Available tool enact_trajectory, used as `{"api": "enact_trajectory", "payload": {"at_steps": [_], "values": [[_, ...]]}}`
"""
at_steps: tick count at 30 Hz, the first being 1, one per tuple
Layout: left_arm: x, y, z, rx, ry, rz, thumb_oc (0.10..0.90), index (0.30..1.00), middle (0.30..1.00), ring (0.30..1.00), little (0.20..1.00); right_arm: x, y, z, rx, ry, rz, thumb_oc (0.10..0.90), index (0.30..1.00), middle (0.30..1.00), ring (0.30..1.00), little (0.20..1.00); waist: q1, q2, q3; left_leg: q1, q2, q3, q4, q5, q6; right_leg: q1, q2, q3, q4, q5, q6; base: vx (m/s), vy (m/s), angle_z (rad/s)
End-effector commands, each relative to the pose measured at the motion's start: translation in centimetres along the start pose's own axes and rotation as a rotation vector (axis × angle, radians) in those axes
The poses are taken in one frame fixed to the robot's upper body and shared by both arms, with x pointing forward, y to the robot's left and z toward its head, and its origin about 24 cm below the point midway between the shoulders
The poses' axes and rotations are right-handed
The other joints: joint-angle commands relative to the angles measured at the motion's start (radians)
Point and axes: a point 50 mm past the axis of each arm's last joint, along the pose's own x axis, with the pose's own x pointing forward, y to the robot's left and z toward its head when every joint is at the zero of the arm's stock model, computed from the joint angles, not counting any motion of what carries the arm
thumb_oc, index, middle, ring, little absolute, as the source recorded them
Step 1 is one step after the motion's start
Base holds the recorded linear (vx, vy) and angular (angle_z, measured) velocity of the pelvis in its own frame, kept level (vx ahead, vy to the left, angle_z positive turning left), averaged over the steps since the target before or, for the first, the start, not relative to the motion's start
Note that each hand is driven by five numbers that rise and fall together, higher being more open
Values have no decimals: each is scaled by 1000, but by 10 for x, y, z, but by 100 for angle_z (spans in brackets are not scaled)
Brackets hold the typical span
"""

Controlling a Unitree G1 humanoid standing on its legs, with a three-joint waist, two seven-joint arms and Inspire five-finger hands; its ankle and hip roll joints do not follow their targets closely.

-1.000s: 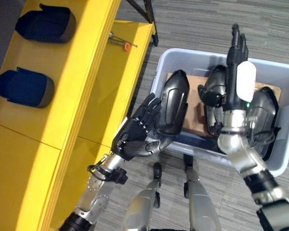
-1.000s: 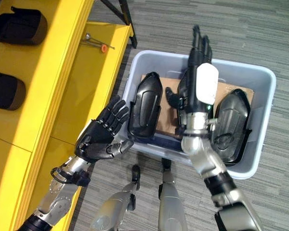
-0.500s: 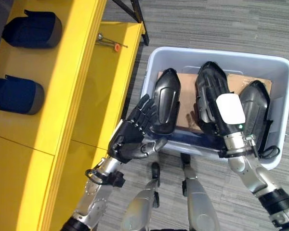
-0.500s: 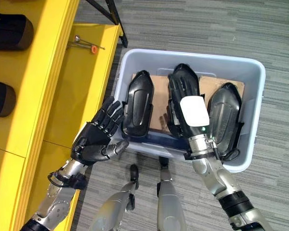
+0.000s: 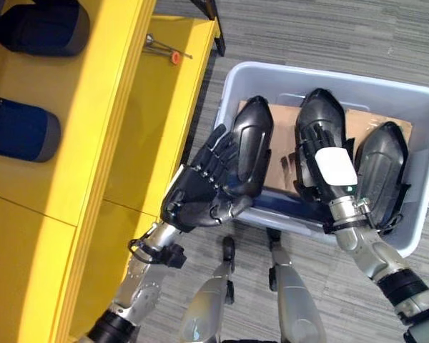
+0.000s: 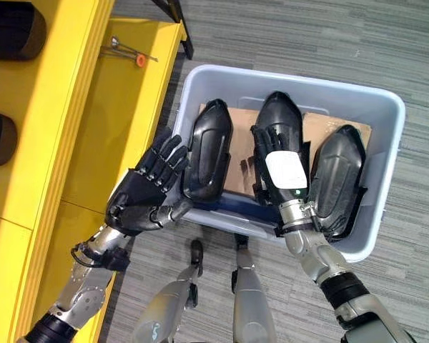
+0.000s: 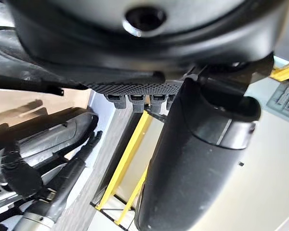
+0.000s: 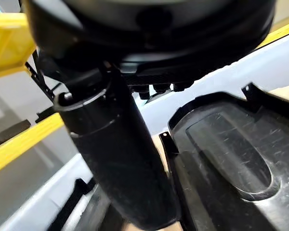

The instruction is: Move parts from the plastic box to the shelf.

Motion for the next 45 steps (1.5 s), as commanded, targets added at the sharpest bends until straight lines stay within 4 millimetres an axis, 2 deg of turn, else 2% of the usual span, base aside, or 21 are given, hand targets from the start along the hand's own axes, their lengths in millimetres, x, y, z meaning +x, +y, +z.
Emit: {"api": "enact_trajectory", "payload": {"at_steps": [1,7,9,15,20,27,32,38,41,42,45], "values": [[9,-11,33,61,-153,-105,900,1000,1000,1000,1000,30,-35,18,17,-109,-184,900,1000,1000,1000,1000,15,-20,-22,-77,-5,-13,47,-19,32,35,-8,-10,225,-297,25,1,-21,10],[8,-11,32,64,-153,-110,900,1000,1000,1000,1000,31,-29,10,-16,-58,-138,900,1000,1000,1000,1000,28,-20,-22,-100,-9,-18,48,-12,32,18,-5,-19,228,-297,23,-6,-5,3],[9,-12,30,66,-147,-118,900,1000,1000,1000,1000,29,-19,-5,-57,57,-121,900,1000,1000,1000,1000,34,-16,-22,-115,-9,-17,48,-7,32,3,-6,-25,234,-297,21,0,0,0],[11,-14,29,61,-151,-126,900,1000,1000,1000,1000,20,-13,-19,-125,187,-200,900,1000,1000,1000,1000,33,-9,-22,-128,-11,-15,43,-3,33,-10,-6,-27,232,-293,21,-6,4,2],[10,-15,28,59,-151,-129,900,1000,1000,1000,1000,19,-12,-17,-137,175,-217,900,1000,1000,1000,1000,28,-7,-22,-131,-12,-11,40,0,32,-14,-6,-25,227,-288,20,-2,3,1],[10,-15,28,56,-145,-130,900,1000,1000,1000,1000,19,-13,1,-81,42,-221,900,1000,1000,1000,1000,18,-7,-22,-121,-11,2,39,-1,32,-10,-10,-18,221,-283,22,2,-2,-3],[12,-16,28,61,-134,-132,900,1000,1000,1000,1000,34,-32,23,-50,-93,-292,900,1000,1000,1000,1000,14,-2,-22,-112,-12,5,40,-1,30,-6,-11,-12,225,-285,21,0,-1,-2],[10,-15,29,52,-130,-127,900,1000,1000,1000,1000,43,-49,47,-3,-211,-327,900,1000,1000,1000,1000,12,1,-22,-92,-10,8,33,0,29,8,-11,-6,224,-287,20,17,18,-4],[8,-15,29,45,-126,-122,900,1000,1000,1000,1000,42,-61,57,-13,-283,-427,900,1000,1000,1000,1000,7,2,-22,-81,-8,12,32,-3,28,15,-12,-3,224,-288,20,14,18,-2],[8,-17,28,45,-116,-133,900,1000,1000,1000,1000,39,-70,67,-39,-378,-510,900,1000,1000,1000,1000,3,3,-22,-76,-7,15,32,-4,28,18,-12,-1,225,-289,21,0,0,0],[6,-22,26,89,-101,-185,900,1000,1000,1000,1000,34,-84,76,-46,-472,-619,900,1000,1000,1000,1000,-6,5,-22,-63,-5,21,32,-8,28,30,-12,5,221,-289,20,34,48,-5]]}}
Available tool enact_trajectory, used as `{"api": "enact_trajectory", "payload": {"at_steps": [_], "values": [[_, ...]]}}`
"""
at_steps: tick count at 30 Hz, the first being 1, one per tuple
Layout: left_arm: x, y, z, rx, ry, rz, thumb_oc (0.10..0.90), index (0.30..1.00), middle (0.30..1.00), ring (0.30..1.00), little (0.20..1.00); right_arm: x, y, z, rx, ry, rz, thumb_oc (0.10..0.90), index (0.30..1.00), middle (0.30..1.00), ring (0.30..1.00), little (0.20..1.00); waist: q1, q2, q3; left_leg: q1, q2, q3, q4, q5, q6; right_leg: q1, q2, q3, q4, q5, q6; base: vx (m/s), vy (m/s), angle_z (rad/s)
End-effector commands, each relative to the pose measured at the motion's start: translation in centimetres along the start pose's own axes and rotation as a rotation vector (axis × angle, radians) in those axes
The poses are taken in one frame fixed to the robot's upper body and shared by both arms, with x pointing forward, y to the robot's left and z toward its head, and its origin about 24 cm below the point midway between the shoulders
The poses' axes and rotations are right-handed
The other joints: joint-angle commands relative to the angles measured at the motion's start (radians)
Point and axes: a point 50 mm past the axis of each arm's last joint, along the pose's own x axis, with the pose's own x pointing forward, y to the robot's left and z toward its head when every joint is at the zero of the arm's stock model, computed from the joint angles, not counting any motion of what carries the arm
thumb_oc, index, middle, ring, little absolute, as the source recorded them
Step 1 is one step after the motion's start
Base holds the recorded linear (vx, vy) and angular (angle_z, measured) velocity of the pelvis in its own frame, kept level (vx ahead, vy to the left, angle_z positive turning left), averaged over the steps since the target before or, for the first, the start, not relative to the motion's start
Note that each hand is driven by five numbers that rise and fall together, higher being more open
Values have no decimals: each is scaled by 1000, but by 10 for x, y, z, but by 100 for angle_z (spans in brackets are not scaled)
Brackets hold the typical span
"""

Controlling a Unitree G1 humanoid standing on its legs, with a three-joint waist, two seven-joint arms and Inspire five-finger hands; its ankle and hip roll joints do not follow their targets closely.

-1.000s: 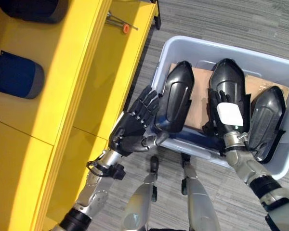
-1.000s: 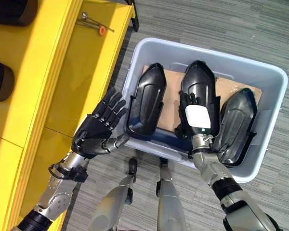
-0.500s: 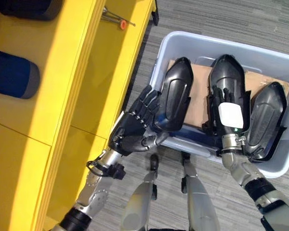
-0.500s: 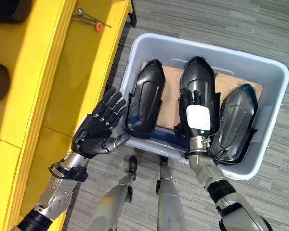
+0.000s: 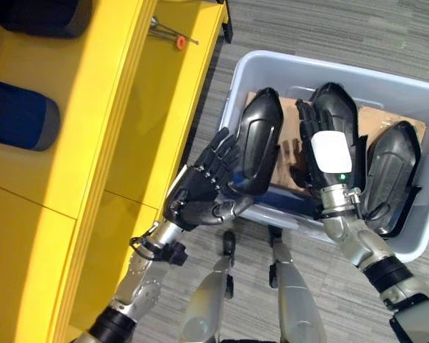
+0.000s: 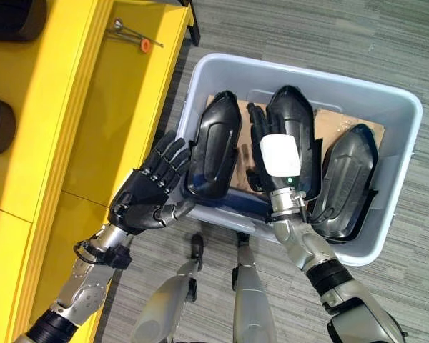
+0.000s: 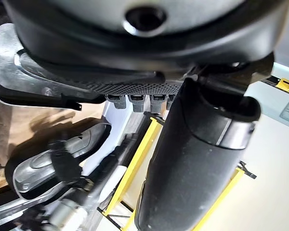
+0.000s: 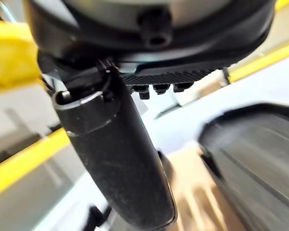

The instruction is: Move parts from the plastic box to the shelf.

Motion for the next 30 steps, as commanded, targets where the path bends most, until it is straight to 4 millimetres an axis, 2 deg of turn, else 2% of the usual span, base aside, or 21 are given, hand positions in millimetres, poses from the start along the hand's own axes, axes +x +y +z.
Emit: {"api": "enact_trajectory", "payload": {"at_steps": [1,4,7,11,14,15,19,21,23,30], "values": [[2,-26,35,92,-167,-187,900,1000,1000,1000,1000,30,-72,33,12,-332,-430,900,1000,1000,1000,1000,-33,20,-22,-12,9,5,4,-3,19,78,-1,1,205,-297,21,61,76,-13],[-1,-23,41,58,-195,-145,900,1000,1000,1000,1000,29,-96,31,27,-340,-514,900,1000,1000,1000,1000,-48,32,-31,9,6,10,-3,-8,19,91,-6,10,204,-303,25,57,96,-5],[-3,-21,42,31,-205,-116,900,1000,1000,1000,1000,29,-105,29,23,-326,-534,900,1000,1000,1000,1000,-53,38,-41,15,4,12,2,-15,18,97,-8,16,207,-309,25,50,54,-7],[-12,-20,40,18,-195,-119,900,1000,1000,1000,1000,26,-114,22,-33,-297,-427,900,1000,1000,1000,1000,-64,41,-53,26,2,20,7,-26,16,105,-11,23,204,-312,27,48,56,-11],[-21,-16,40,8,-199,-98,900,1000,1000,1000,1000,12,-106,3,-67,-202,-252,900,1000,1000,1000,1000,-76,36,-52,26,5,29,13,-31,16,106,-14,26,206,-313,31,19,37,-2],[-22,-16,40,8,-198,-98,900,1000,1000,1000,1000,11,-105,2,-67,-198,-245,900,1000,1000,1000,1000,-76,35,-53,25,5,29,14,-31,16,105,-14,26,206,-313,31,0,0,0],[-29,-9,45,38,-188,-92,900,1000,1000,1000,1000,-11,-89,-18,-33,-111,-60,900,1000,1000,1000,1000,-83,6,-40,7,13,32,29,-34,22,91,-10,24,212,-307,36,-51,-71,-1],[-28,-8,47,47,-188,-95,900,1000,1000,1000,1000,-13,-87,-18,-6,-114,-27,900,1000,1000,1000,1000,-83,-5,-36,1,15,30,30,-34,23,89,-7,24,210,-304,37,-76,-127,1],[-25,-8,51,84,-183,-105,900,1000,1000,1000,1000,-16,-83,-9,54,-135,42,900,1000,1000,1000,1000,-83,-30,-24,-6,20,26,28,-31,25,87,3,21,202,-295,40,-85,-148,3],[-18,-9,53,113,-174,-108,900,1000,1000,1000,1000,-19,-74,-2,88,-144,106,900,1000,1000,1000,1000,-77,-48,-22,-22,25,26,21,-21,25,82,14,20,187,-285,42,-39,-49,0]]}}
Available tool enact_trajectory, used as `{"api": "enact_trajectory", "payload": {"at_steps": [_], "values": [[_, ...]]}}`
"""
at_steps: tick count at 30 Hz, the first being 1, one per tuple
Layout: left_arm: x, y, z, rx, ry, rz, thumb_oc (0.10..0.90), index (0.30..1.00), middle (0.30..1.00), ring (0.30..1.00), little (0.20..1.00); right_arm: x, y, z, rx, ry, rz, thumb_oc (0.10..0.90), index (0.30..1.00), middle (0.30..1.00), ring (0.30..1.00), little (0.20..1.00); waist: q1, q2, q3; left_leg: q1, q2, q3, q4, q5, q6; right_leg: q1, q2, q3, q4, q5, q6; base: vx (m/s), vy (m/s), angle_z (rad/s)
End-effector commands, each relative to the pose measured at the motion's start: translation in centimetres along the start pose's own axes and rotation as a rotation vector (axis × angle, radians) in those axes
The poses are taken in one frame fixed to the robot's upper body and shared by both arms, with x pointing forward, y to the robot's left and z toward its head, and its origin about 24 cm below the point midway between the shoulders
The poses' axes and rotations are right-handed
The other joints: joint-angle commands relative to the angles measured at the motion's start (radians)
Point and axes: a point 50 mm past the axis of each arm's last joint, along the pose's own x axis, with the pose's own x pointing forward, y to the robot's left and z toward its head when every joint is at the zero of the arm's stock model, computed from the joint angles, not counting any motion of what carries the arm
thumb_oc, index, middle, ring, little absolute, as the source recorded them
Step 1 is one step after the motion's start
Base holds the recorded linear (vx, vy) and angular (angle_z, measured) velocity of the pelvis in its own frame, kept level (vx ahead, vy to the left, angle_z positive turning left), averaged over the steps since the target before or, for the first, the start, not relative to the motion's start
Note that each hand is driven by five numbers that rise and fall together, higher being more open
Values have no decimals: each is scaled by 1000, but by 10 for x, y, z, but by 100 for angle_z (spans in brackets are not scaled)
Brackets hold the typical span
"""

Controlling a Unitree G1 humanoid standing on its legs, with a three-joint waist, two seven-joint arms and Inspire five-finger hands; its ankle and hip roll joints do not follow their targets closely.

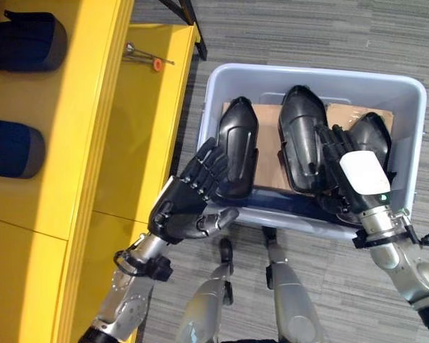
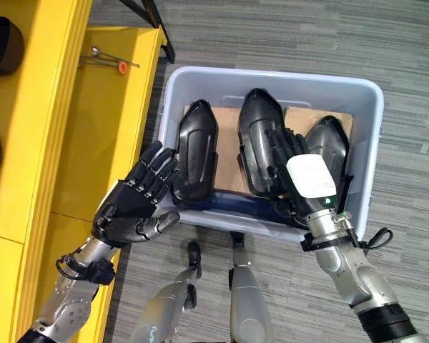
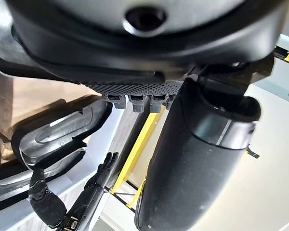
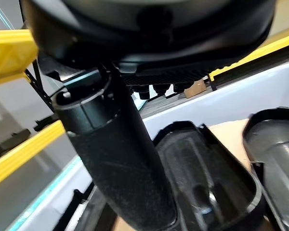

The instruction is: Move parts from the plastic box to the shelf.

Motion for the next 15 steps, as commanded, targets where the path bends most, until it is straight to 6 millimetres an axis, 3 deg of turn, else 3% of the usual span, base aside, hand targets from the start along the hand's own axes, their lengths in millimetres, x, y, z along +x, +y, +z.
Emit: {"api": "enact_trajectory", "payload": {"at_steps": [1,15], "values": [[9,-11,39,121,-152,-106,900,1000,1000,1000,1000,27,-36,28,28,-190,-151,900,1000,1000,1000,1000,2,-27,-27,-57,15,-5,30,-9,21,57,-1,-6,200,-279,29,-34,-27,0],[9,-8,40,136,-130,-124,900,1000,1000,1000,1000,26,-22,12,-76,-109,-75,900,1000,1000,1000,1000,19,-37,-27,-78,14,-9,23,-2,22,54,4,-13,176,-268,30,-16,-15,0]]}}
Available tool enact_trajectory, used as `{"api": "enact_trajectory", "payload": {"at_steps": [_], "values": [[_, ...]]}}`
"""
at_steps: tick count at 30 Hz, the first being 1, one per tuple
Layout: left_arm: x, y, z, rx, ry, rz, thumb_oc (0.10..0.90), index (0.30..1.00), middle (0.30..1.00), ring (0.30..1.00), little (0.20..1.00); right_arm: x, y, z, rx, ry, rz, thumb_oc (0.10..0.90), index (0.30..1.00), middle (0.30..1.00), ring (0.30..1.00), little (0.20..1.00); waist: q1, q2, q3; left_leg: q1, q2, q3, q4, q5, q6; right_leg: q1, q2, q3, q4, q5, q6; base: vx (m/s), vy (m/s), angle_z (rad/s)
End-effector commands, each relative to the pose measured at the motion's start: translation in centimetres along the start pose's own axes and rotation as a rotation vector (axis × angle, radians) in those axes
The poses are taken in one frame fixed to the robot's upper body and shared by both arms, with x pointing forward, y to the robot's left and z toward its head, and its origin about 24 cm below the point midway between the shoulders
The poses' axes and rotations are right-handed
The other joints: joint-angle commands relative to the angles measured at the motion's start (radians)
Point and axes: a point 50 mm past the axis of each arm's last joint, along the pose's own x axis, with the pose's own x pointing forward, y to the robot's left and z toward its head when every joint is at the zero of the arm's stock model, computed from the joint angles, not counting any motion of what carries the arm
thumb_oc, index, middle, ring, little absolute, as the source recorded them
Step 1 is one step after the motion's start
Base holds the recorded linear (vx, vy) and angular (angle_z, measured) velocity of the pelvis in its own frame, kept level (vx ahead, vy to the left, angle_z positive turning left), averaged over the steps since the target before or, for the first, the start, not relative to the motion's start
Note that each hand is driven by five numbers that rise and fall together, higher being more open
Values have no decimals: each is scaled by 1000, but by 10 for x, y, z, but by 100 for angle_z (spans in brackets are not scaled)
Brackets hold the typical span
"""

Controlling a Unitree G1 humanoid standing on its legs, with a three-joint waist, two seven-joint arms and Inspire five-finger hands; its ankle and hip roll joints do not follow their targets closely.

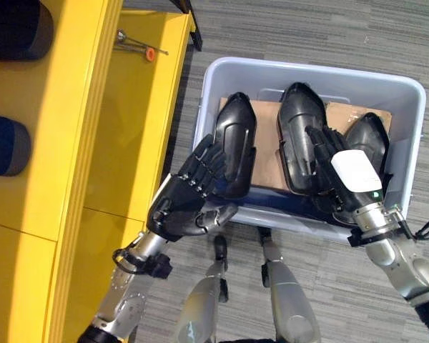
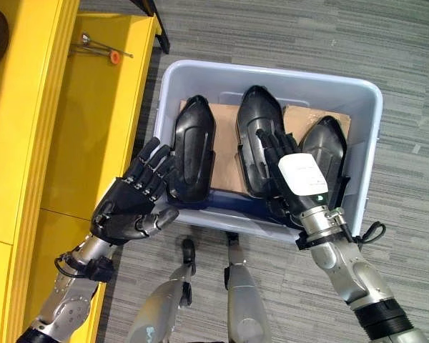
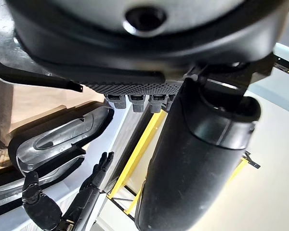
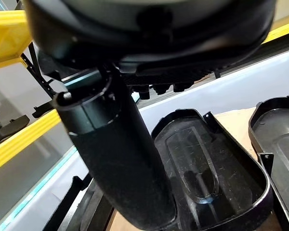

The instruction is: Move parts from the plastic box to the shelf.

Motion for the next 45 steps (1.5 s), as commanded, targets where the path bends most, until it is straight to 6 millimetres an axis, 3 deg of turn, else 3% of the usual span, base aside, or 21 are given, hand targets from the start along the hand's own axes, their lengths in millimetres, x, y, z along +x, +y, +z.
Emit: {"api": "enact_trajectory", "payload": {"at_steps": [1,7,23,29,32,33,34,35,36,37,40,45], "values": [[10,-11,38,125,-128,-149,900,1000,1000,1000,1000,21,-29,12,-64,-116,-122,900,1000,1000,1000,1000,15,-22,-28,-63,10,-10,24,3,27,62,2,-11,187,-277,40,0,0,0],[9,-9,35,130,-116,-154,900,1000,1000,1000,1000,18,-11,-3,-76,-35,-71,900,1000,1000,1000,1000,28,-17,-28,-84,7,-17,30,8,27,49,0,-25,197,-283,36,0,0,0],[16,-11,31,121,-103,-178,900,1000,1000,1000,1000,25,12,-14,-169,21,-25,900,1000,1000,1000,1000,52,3,-28,-147,-3,-35,49,21,28,-12,0,-55,243,-301,24,3,-7,4],[21,-13,26,110,-94,-201,900,1000,1000,1000,1000,35,19,-33,-219,151,-2,900,1000,1000,1000,1000,67,18,-28,-177,-10,-41,62,23,26,-42,-3,-64,256,-304,21,0,-8,2],[24,-15,22,102,-94,-216,900,1000,1000,1000,1000,29,38,-55,-223,323,81,900,1000,1000,1000,1000,79,33,-28,-189,-12,-43,65,26,24,-54,-5,-71,263,-306,17,0,0,0],[26,-16,21,99,-93,-224,900,1000,1000,1000,1000,28,43,-61,-223,365,102,857,940,940,940,940,84,38,-28,-193,-13,-45,64,27,24,-58,-7,-74,265,-308,16,1,-3,4],[27,-16,19,94,-87,-233,900,1000,1000,1000,1000,25,50,-71,-227,441,145,771,819,819,819,819,91,46,-28,-195,-15,-47,64,27,24,-62,-10,-78,268,-310,15,0,-4,6],[27,-16,19,94,-87,-232,900,1000,1000,1000,1000,25,50,-71,-227,441,145,771,819,819,819,819,91,46,-28,-196,-15,-47,64,27,24,-63,-10,-78,268,-310,15,1,-5,9],[30,-17,17,88,-84,-245,900,1000,1000,1000,1000,24,57,-76,-220,478,192,516,462,462,462,462,100,56,-28,-200,-18,-49,63,30,24,-68,-14,-83,272,-311,13,-3,-1,12],[32,-18,16,82,-81,-254,900,1000,1000,1000,1000,24,61,-80,-218,513,230,400,300,300,300,300,106,64,-28,-203,-21,-51,64,31,24,-73,-17,-88,276,-313,11,-3,1,11],[34,-21,14,69,-77,-273,900,1000,1000,1000,1000,19,66,-89,-234,609,267,400,300,300,300,300,116,78,-28,-208,-25,-53,68,32,24,-81,-22,-94,285,-316,8,-2,6,8],[37,-28,10,28,-70,-306,900,1000,1000,1000,1000,-10,80,-107,-297,771,346,400,300,300,300,300,134,112,-28,-206,-33,-53,69,34,28,-87,-33,-107,293,-319,5,-2,17,-3]]}}
